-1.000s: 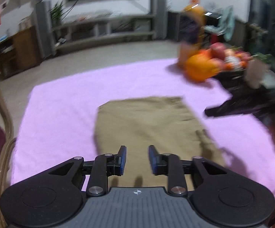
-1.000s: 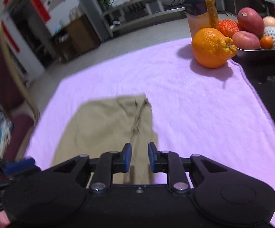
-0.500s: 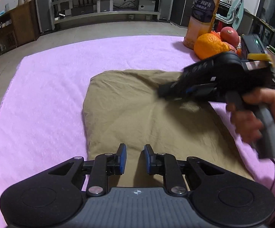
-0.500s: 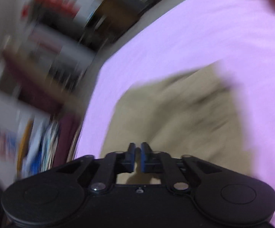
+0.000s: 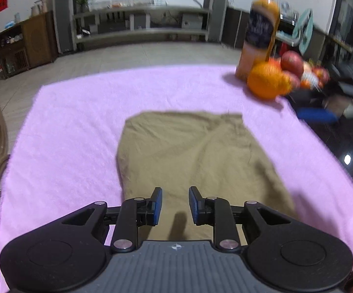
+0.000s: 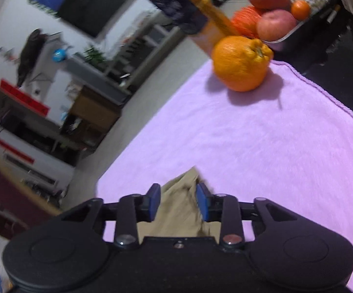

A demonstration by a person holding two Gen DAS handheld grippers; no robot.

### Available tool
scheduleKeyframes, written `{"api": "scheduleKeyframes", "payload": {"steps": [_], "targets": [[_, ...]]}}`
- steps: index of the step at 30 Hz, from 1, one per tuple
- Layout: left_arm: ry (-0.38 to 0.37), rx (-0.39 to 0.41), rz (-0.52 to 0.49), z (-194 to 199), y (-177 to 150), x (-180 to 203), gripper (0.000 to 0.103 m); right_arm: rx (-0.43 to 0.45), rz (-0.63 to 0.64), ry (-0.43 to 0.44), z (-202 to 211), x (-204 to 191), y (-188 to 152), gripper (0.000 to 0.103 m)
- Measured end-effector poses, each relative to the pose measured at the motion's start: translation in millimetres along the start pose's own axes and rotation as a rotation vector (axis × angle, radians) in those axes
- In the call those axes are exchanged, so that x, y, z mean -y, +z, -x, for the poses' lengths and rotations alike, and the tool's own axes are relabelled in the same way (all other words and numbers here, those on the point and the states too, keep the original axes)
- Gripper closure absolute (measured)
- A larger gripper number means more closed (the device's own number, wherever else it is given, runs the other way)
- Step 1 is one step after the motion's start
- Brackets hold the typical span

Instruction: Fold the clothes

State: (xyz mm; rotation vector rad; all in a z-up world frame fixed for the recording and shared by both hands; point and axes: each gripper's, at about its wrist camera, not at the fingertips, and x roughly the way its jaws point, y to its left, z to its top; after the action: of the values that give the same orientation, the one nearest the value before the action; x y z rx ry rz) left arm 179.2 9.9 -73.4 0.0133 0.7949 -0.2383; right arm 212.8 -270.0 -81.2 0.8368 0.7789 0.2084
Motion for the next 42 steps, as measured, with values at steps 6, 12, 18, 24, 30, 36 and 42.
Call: {"api": "scheduleKeyframes", "payload": {"steps": [6, 12, 18, 24, 30, 36, 42], "targets": [[-0.081, -0.035, -0.039, 32, -35, 13, 0.081, -0.195, 0.038, -0.001, 20, 18, -65, 0.075], [-0.102, -0.048, -0.195, 16, -69, 50, 0.080, -0.302, 0.305, 0.043, 5, -8, -102, 0.088], [-0.071, -0.072, -0.227, -5, -79, 53, 0.075, -0.368, 0.359, -0.141, -11, 0, -114, 0.103], [-0.187, -0.047, -0.183, 32, -66, 38, 0.074, -0.316, 0.236, -0.025, 17, 11, -95, 0.077], [-0.337, 0.145, 0.128, 86, -20, -38, 0.062, -0.183, -0.068, 0.386, 71, 18, -49, 0.056], [-0.219, 0.159, 0.220, 85, 27, -67, 0.057, -0.040, 0.075, 0.367, 90, -34, -14, 0.041], [-0.142, 0.087, 0.242, 50, 18, -69, 0.056, 0.044, 0.108, 0.287, 59, -35, -4, 0.018]]}}
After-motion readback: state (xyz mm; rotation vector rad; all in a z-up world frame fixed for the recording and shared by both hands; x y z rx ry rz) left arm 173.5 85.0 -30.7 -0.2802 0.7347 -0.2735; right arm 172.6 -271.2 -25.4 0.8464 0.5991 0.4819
